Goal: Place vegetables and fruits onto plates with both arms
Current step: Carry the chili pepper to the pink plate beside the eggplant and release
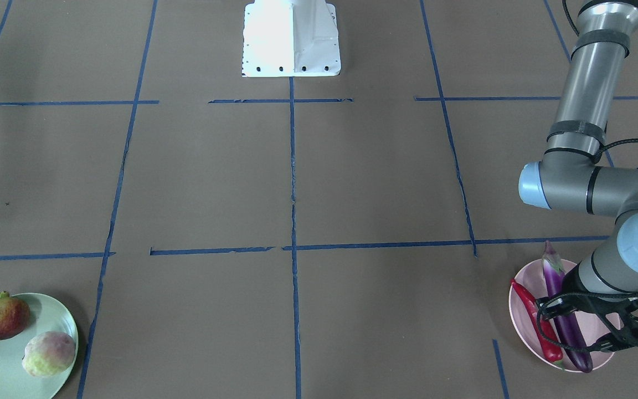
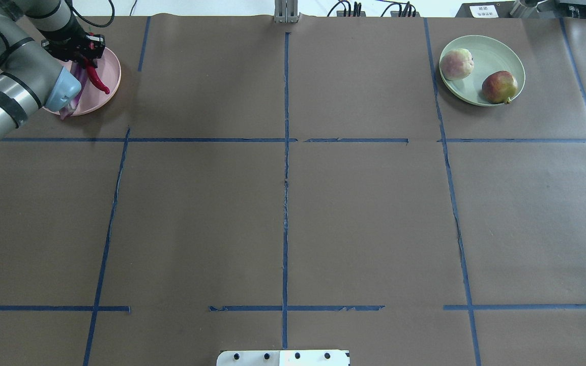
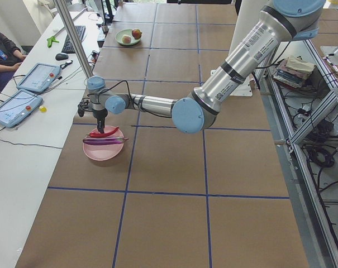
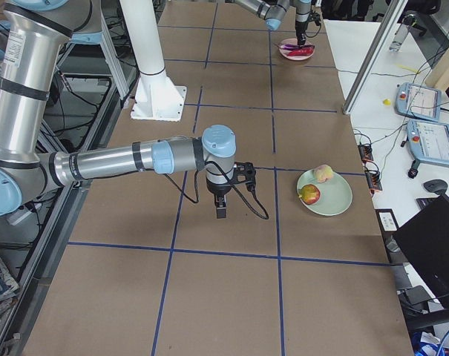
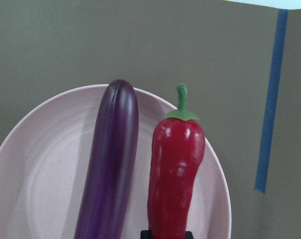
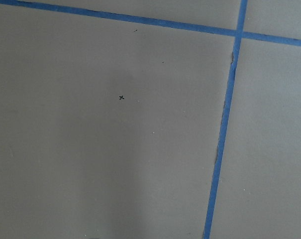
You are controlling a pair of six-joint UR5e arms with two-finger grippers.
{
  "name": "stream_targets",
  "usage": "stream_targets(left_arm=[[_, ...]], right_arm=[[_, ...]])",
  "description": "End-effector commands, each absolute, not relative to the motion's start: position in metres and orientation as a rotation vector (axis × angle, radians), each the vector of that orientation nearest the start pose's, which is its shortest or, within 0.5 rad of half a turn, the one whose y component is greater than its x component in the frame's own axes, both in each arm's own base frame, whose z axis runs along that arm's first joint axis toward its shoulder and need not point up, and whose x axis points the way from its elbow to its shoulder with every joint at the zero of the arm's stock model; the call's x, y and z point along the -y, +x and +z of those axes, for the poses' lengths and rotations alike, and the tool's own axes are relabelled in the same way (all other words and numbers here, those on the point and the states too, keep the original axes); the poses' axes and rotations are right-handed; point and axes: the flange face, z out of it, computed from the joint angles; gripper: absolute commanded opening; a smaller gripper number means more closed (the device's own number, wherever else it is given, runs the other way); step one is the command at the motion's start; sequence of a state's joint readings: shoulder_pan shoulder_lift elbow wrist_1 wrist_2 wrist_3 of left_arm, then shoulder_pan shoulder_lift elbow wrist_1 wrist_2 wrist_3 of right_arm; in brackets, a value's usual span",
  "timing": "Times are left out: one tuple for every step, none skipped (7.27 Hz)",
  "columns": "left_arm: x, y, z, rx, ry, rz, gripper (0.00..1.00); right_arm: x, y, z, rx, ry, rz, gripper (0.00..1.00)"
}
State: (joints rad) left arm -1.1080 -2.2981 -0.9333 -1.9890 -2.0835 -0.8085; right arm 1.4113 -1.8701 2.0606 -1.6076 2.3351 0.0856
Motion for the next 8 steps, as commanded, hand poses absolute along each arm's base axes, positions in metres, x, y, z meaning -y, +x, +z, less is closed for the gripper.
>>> stream_targets(left_arm=[[0.745, 0.249, 0.47, -0.812, 0.063, -0.166, 1.0], [0.714, 0.216, 0.47, -0.867, 0.076, -0.162, 1.0], [0.693, 0.188, 0.459, -0.903, 0.115, -0.119, 1.0], [0.677, 0.158, 0.451, -0.89, 0.149, -0.04, 1.0], [0.644, 0.126, 0.453, -0.836, 0.133, 0.058, 1.0], [0.613, 0.097, 0.45, -0.792, 0.11, 0.136, 1.0], [0.573, 0.065, 0.465, -0.768, 0.098, 0.184, 1.0], [0.52, 0.027, 0.51, -0.754, 0.087, 0.203, 1.0]], right_arm=[[0.375, 0.005, 0.55, 0.777, 0.053, -0.129, 1.0], [0.377, 0.004, 0.553, 0.776, 0.046, -0.127, 1.0], [0.38, 0.003, 0.556, 0.777, 0.041, -0.124, 1.0], [0.382, 0.003, 0.557, 0.777, 0.04, -0.122, 1.0], [0.382, 0.003, 0.554, 0.781, 0.046, -0.125, 1.0], [0.381, 0.004, 0.554, 0.784, 0.046, -0.124, 1.0], [0.378, 0.009, 0.557, 0.782, 0.049, -0.121, 1.0], [0.375, 0.026, 0.558, 0.78, 0.064, -0.086, 1.0]])
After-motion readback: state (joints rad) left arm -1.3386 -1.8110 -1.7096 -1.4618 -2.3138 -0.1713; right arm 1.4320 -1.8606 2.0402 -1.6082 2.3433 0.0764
